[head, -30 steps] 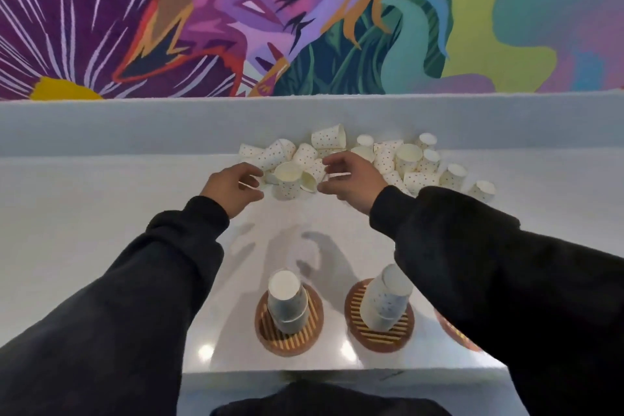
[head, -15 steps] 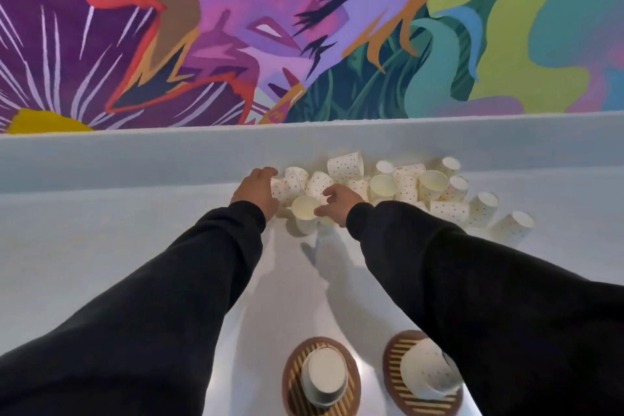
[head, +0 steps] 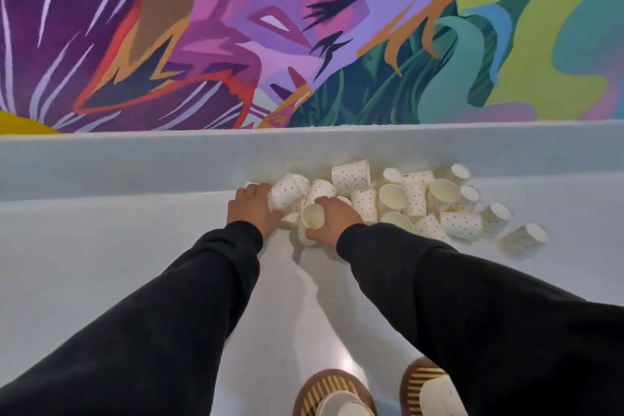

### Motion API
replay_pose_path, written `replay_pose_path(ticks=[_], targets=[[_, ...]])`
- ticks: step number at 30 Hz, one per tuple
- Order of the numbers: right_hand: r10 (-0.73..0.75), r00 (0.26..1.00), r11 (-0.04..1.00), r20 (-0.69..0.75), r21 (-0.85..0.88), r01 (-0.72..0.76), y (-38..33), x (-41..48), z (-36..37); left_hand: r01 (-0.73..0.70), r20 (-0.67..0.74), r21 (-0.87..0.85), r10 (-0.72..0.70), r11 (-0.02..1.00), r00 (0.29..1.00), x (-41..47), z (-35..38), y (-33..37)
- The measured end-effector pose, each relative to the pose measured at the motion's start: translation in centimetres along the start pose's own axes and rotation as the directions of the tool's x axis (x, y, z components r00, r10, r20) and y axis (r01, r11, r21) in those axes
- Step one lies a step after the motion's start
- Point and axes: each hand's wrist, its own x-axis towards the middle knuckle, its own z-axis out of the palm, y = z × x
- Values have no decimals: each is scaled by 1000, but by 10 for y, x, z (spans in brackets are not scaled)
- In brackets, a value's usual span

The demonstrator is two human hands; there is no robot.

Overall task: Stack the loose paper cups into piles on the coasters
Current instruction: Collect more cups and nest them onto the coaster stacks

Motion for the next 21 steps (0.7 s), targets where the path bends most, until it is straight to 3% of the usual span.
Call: replay_pose_path(ticks=[2, 4, 9, 16, 21], targets=[[8, 999, 978, -47, 207, 2, 6, -3, -14, 42, -17, -267, -48, 963, 999, -5, -13, -1], [35, 992, 930, -119, 369, 11, 16, -5, -27, 43, 7, -423, -44, 905, 999, -13, -24, -3], [117, 980, 739, -160, 673, 21, 23, -12, -54, -7, 12, -434, 14, 901, 1000, -33, -27, -14], [0, 996, 702, -89, 710, 64, 6, -24, -47, -105, 64, -468, 152, 877, 986, -50, -26, 1], [-3, 999, 715, -33, 698, 25, 6, -24, -36, -97, 81, -541, 167, 835, 983, -53, -26, 17]])
